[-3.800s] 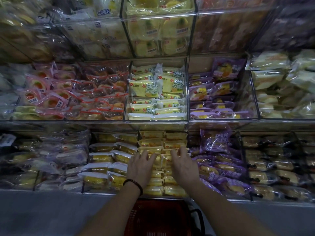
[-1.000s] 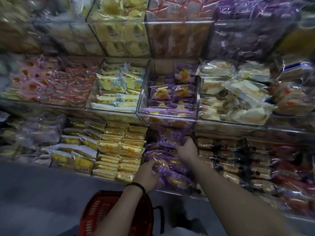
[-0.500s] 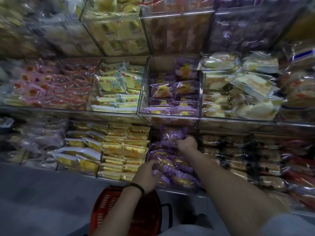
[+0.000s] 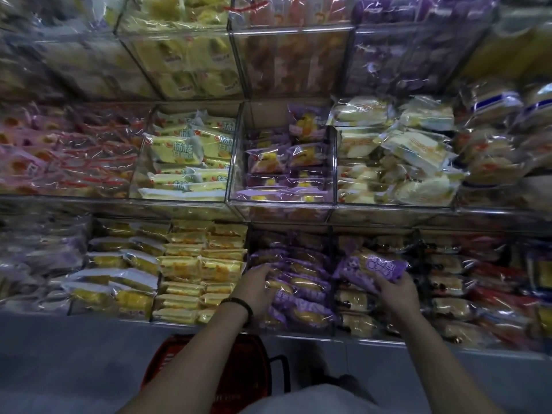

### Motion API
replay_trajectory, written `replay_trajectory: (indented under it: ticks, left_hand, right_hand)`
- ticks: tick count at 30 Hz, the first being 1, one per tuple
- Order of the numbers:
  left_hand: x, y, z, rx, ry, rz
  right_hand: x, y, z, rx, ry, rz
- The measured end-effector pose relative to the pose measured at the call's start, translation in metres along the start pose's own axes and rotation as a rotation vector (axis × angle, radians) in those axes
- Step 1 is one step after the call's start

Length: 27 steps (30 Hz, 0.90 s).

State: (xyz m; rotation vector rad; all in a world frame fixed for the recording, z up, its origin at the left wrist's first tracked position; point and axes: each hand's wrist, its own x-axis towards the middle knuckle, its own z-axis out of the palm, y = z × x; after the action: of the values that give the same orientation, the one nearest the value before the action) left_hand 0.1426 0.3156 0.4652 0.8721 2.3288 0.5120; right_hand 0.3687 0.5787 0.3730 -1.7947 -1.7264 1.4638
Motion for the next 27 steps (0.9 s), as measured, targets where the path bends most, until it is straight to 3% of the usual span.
replay_trajectory:
  ticks: [6,9,11,14,17,19,21,27]
  left_hand:
    - [0.018,-0.002,-0.004,0.114,-0.054,-0.010]
    - [0.028,-0.002,-0.007,0.164,-0.080,-0.017]
    - [0.037,-0.002,-0.008,0.192,-0.084,-0.003]
    - [0.050,-0.002,-0.010,0.220,-0.090,0.020]
    - [0.061,-0.001,-0.011,0.246,-0.107,0.029]
    - [0.068,0.000,-0.009,0.297,-0.153,0.024]
    - [0.076,-0.002,-0.004,0.392,-0.194,0.017]
    - [0.087,-0.005,0.012,0.574,-0.249,-0.033]
  right_hand:
    - [-0.045,-0.039,-0.010,0.037,0.138,0.077]
    - [-0.065,-0.063,-0.008,-0.096,0.220,0.069]
    - [-0.079,-0.076,-0.003,-0.233,0.265,-0.023]
    - [-0.086,-0.089,0.008,-0.358,0.335,-0.313]
    - [-0.088,-0.106,0.033,-0.458,0.086,-0.663]
    - [-0.091,-0.116,0.060,-0.547,-0.198,-0.677]
    - [-0.092,-0.123,0.089,-0.627,-0.373,-0.621]
    - [-0.083,-0.118,0.142,-1.054,-0.556,-0.687]
